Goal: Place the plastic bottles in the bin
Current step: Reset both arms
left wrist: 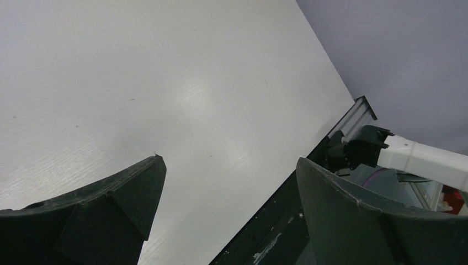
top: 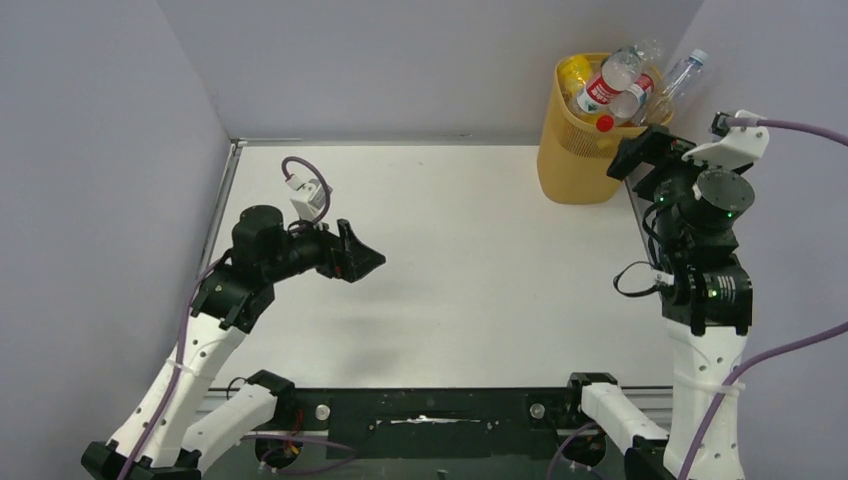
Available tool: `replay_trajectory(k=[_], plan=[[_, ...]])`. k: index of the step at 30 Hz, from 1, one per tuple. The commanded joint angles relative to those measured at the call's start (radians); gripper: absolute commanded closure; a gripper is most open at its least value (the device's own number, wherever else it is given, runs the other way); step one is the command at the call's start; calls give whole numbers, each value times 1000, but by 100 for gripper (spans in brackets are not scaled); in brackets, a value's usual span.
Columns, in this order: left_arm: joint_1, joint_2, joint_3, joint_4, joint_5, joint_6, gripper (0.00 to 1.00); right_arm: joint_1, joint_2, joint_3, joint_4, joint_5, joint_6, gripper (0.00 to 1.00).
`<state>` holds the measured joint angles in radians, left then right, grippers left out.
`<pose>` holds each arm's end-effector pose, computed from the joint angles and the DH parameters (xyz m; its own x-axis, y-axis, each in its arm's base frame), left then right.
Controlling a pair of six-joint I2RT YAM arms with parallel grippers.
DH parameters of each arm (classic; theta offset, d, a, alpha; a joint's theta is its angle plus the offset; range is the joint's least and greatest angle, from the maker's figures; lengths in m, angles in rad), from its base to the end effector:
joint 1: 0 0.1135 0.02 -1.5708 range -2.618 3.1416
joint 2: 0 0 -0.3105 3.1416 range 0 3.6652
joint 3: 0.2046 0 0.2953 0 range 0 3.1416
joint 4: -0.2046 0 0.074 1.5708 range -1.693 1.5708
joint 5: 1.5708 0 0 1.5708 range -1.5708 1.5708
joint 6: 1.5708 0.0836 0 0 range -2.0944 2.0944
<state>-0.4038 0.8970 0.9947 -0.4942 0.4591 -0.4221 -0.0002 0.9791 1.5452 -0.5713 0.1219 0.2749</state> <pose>0.2113 -0.1306 0.3865 -0.6223 -0.1335 -0.7714 0.5187 0.6676 -0.5340 0.2156 -0.0102 0.5761 0.0281 0.2694 -0.9626 0.1186 0.9553 0.2708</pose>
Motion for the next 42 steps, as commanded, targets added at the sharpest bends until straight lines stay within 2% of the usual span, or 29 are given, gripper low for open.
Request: replay_trajectory(k=[1, 7, 12, 15, 18, 21, 25, 28, 30, 33, 37, 42], plan=[[3, -93, -27, 43, 86, -50, 10, -3, -121, -92, -62, -18, 28, 2], [3, -196, -90, 21, 60, -90, 10, -3, -254, -222, -117, -16, 57, 2], [3, -254, -196, 32, -6, -129, 10, -2, -349, -389, -100, -26, 94, 2], [3, -257, -283, 96, 4, -146, 10, -3, -390, -481, -80, -18, 108, 2], [2, -256, -369, 227, 83, -178, 10, -2, -424, -559, -66, 24, 117, 2], [2, -221, -414, 344, 68, -241, 10, -3, -447, -627, -27, 25, 110, 2], [4, -85, -457, 539, 56, -283, 10, -3, -434, -683, 28, 70, 97, 2], [23, 43, -442, 620, 20, -231, 10, -2, -389, -726, 102, 77, 95, 2], [73, 118, -426, 665, 13, -202, 10, -3, -333, -744, 145, 72, 98, 2], [222, 207, -453, 769, 54, -195, 10, -3, -268, -776, 221, 78, 106, 2], [396, 260, -491, 817, 16, -145, 10, -27, -215, -832, 335, 108, 101, 2], [451, 230, -525, 839, -170, -57, 10, -142, -172, -931, 457, 90, 102, 2]])
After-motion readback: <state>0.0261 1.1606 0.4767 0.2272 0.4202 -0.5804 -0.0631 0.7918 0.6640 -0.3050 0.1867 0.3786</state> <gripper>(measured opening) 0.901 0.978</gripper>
